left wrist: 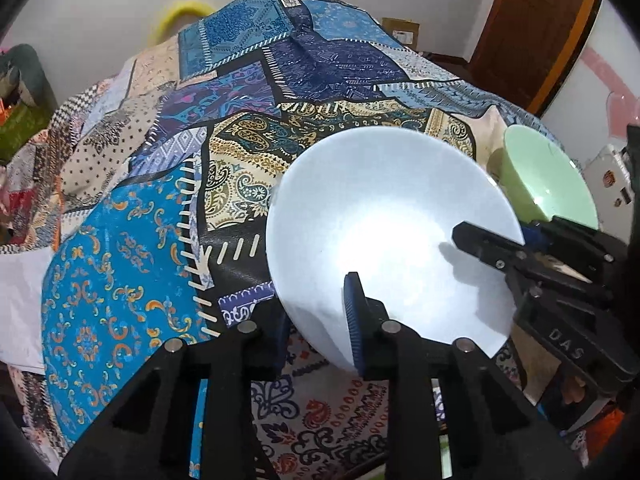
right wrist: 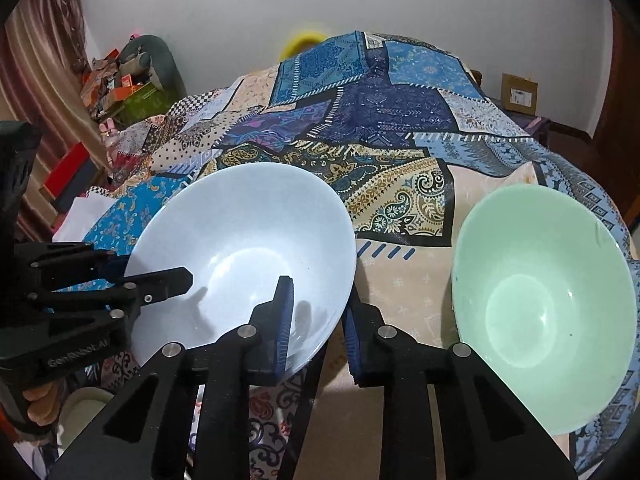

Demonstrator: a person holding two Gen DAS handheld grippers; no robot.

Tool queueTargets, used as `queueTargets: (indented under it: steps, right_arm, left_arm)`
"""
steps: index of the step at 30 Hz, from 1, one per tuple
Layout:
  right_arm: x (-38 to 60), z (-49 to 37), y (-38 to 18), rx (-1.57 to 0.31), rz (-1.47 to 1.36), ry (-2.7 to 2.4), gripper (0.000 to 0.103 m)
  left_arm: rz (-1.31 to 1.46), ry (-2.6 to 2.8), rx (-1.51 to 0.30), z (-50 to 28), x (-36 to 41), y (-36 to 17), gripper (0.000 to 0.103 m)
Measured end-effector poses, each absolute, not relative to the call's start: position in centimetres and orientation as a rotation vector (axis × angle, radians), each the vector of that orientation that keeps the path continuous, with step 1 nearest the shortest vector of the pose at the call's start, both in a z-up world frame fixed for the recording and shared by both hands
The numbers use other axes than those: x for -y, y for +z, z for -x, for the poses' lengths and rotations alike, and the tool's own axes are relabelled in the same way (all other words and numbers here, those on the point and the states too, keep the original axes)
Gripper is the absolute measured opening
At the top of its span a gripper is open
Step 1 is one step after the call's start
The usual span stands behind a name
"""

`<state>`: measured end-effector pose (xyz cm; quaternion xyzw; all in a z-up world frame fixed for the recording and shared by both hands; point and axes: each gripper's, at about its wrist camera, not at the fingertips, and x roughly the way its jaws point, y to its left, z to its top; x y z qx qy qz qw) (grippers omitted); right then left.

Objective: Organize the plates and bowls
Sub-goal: 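Lift the white dotted bowl with both tools toward the pink bowl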

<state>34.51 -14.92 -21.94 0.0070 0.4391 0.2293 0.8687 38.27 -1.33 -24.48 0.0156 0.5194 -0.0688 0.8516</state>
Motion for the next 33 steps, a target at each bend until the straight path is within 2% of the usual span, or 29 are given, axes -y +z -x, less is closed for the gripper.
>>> queueTargets:
  steps: [14, 33]
  right_arm:
    - [15.1, -30.6, -17.2, -0.848, -0.035, 0.5, 0.021]
    - [13.6, -23.9, -11.8, -0.737, -0.03, 0.552, 0.021]
  left_arm:
    - [-0.034, -0.129, -1.012, -33.7, 1.4, -19.3, 0.025]
    - [-0.005, -0.083, -0.885, -22.8, 0.1, -11.0, 0.025]
